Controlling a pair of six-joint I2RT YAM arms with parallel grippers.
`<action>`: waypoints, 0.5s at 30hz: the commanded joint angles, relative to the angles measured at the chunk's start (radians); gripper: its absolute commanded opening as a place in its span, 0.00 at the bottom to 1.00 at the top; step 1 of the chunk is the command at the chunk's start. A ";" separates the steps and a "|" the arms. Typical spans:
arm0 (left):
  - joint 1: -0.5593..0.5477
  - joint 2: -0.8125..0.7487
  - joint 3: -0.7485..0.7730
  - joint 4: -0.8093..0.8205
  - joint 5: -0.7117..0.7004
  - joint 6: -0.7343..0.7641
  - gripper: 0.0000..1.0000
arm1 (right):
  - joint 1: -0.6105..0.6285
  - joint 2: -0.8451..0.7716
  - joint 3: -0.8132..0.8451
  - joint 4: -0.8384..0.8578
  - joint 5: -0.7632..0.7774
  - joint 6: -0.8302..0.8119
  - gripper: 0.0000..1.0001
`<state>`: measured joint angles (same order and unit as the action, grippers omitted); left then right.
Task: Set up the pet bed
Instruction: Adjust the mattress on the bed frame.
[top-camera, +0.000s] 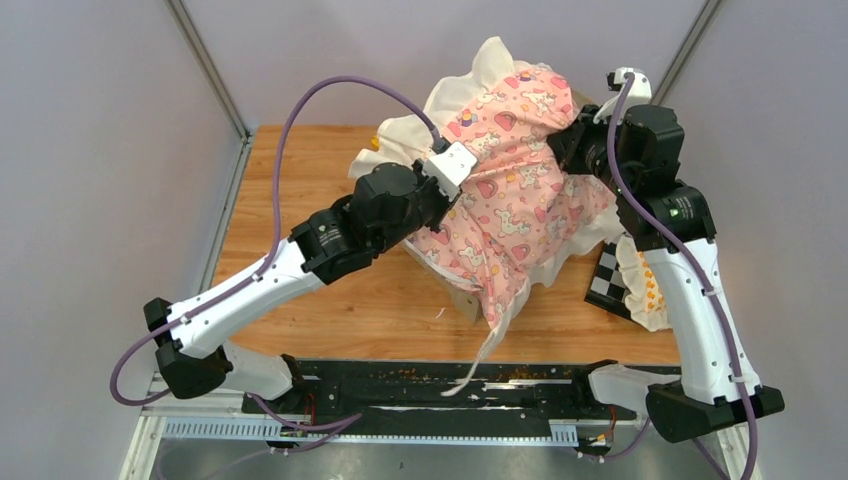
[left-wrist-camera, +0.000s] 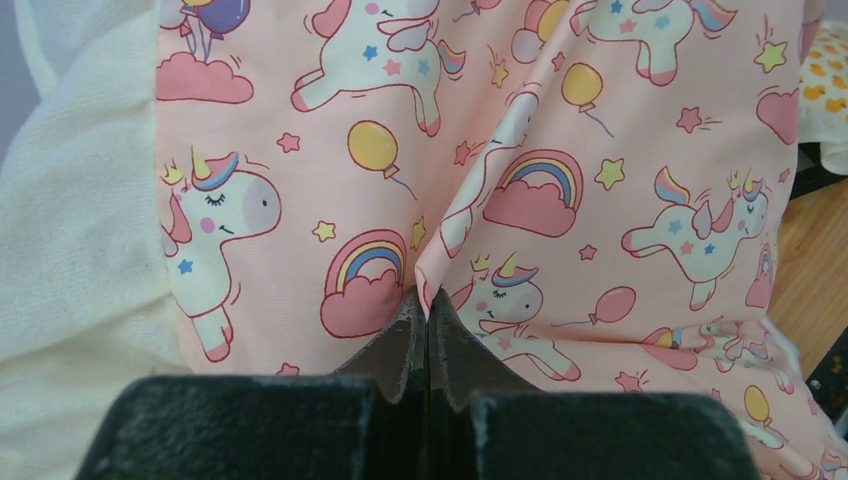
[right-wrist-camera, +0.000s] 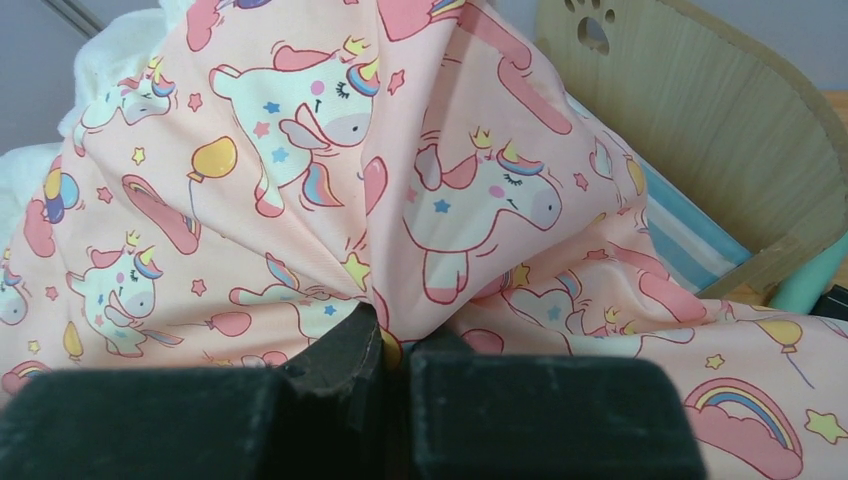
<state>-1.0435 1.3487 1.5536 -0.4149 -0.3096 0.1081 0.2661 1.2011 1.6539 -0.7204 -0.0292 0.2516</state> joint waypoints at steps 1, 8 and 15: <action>0.093 -0.012 -0.070 -0.021 0.011 0.022 0.00 | -0.022 -0.006 -0.020 0.141 0.143 -0.031 0.00; 0.235 0.048 -0.177 0.151 0.119 0.011 0.00 | -0.029 0.118 -0.063 0.272 0.168 -0.052 0.00; 0.360 0.215 -0.162 0.254 0.168 0.026 0.00 | -0.053 0.311 -0.077 0.421 0.154 -0.054 0.00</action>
<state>-0.7540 1.4872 1.3781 -0.1661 -0.1020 0.1097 0.2672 1.4540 1.5673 -0.4866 0.0040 0.2379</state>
